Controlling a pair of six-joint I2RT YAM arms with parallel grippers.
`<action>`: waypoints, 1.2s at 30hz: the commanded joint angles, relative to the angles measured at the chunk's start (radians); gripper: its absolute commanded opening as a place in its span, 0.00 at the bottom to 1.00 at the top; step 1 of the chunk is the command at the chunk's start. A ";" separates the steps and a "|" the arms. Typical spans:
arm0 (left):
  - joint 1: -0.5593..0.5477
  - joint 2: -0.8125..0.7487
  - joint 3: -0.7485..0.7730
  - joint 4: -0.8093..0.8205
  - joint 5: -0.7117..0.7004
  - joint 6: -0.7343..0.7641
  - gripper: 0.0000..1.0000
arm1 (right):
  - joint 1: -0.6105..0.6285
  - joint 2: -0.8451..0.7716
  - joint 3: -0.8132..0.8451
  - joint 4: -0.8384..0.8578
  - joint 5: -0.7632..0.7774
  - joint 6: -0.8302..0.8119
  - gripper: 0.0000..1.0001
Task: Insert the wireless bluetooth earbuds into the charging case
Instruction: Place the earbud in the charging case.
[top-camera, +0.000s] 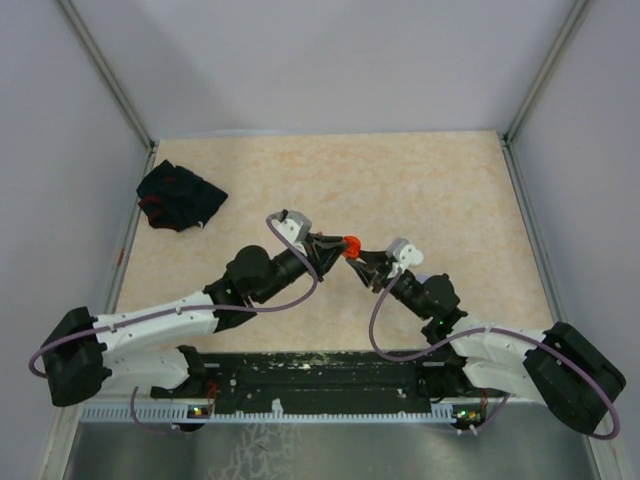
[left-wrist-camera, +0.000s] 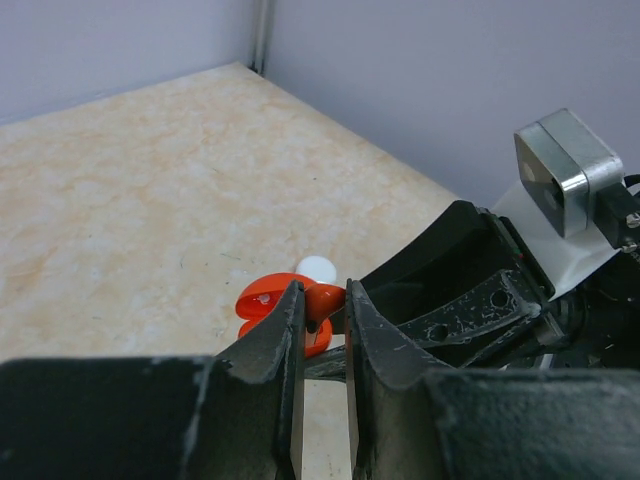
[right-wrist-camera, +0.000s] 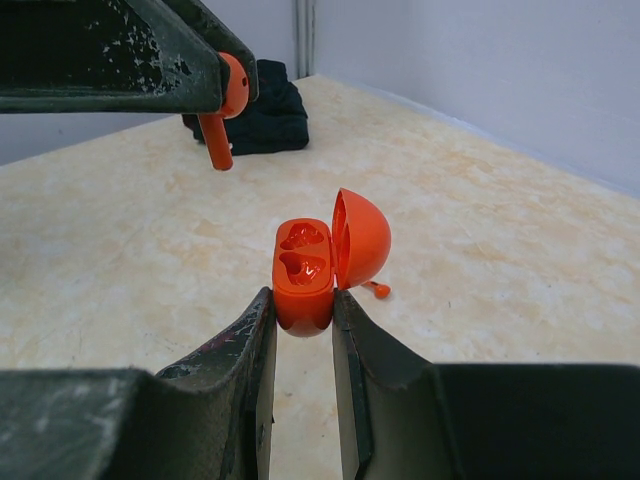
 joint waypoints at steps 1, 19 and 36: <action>-0.029 0.037 0.000 0.127 0.023 0.057 0.14 | 0.009 -0.011 -0.003 0.088 -0.008 -0.013 0.00; -0.037 0.122 0.025 0.135 0.024 0.101 0.14 | 0.008 -0.029 -0.013 0.109 -0.026 -0.009 0.00; -0.038 0.131 0.058 0.052 0.000 0.141 0.14 | 0.008 -0.033 -0.015 0.116 -0.030 -0.005 0.00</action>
